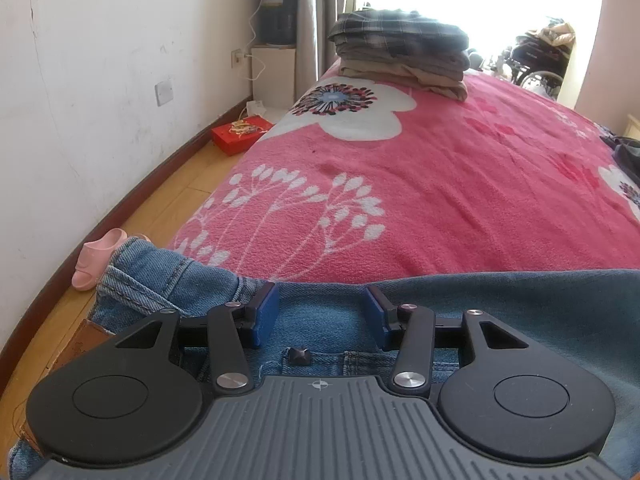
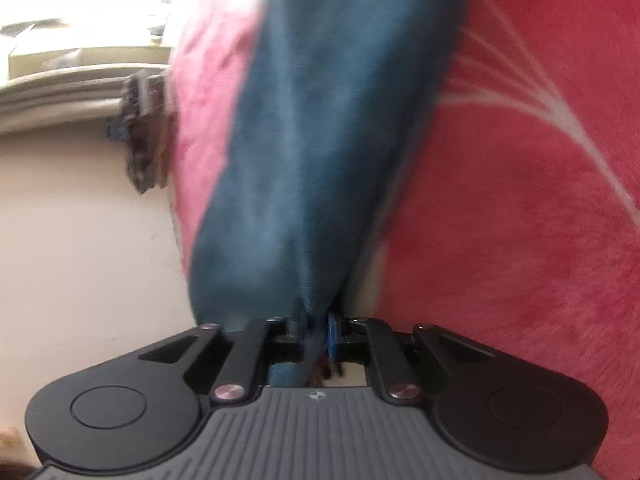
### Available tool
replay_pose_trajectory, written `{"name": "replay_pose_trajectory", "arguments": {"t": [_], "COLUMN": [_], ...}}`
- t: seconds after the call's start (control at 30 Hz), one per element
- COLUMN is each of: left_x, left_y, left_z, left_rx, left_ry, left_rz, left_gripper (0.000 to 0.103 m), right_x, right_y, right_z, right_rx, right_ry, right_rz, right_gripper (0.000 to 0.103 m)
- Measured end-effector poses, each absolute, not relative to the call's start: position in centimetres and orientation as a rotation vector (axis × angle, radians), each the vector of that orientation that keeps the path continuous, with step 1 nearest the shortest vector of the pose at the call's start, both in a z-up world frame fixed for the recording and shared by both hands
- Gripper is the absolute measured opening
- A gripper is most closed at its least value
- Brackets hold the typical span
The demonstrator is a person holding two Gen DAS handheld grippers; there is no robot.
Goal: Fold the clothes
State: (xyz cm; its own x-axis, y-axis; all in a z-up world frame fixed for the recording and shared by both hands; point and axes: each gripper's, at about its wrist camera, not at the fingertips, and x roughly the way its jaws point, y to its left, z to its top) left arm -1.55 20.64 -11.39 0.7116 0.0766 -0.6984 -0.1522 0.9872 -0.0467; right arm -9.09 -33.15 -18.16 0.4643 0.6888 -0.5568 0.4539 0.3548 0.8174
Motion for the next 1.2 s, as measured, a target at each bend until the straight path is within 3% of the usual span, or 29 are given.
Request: {"name": "replay_pose_trajectory", "arguments": {"t": [0.13, 0.43, 0.67, 0.7, 0.77, 1.03, 1.2], "left_x": [-1.6, -1.5, -1.4, -1.4, -1.4, -1.2, -1.2], "left_y": [20.6, 20.3, 19.8, 19.8, 19.7, 19.4, 19.1], "left_z": [-11.4, -11.3, -11.3, -11.3, -11.3, -11.3, -11.3], "left_rx": [-0.1, -0.081, -0.051, -0.048, -0.044, -0.02, -0.005], "left_ry": [0.77, 0.774, 0.782, 0.782, 0.782, 0.788, 0.791], "left_rz": [0.128, 0.137, 0.146, 0.146, 0.148, 0.156, 0.163], "left_gripper": [0.047, 0.047, 0.047, 0.048, 0.048, 0.048, 0.048], "right_x": [-9.9, -6.7, -0.2, 1.0, 4.2, 8.5, 5.5], "right_y": [-35.2, -35.4, -29.2, -30.6, -35.4, -54.2, -53.4], "right_z": [-15.7, -6.4, -8.9, -9.6, -10.6, -12.3, -9.6], "right_rx": [1.193, 0.484, -0.042, -0.047, 0.068, 0.513, 0.463], "right_ry": [1.121, 0.968, 0.982, 0.98, 0.979, 0.823, 0.802], "right_rz": [0.187, 0.271, 0.53, 0.509, 0.469, 0.016, 0.093], "right_gripper": [0.028, 0.027, 0.023, 0.021, 0.0, 0.0, 0.007]}}
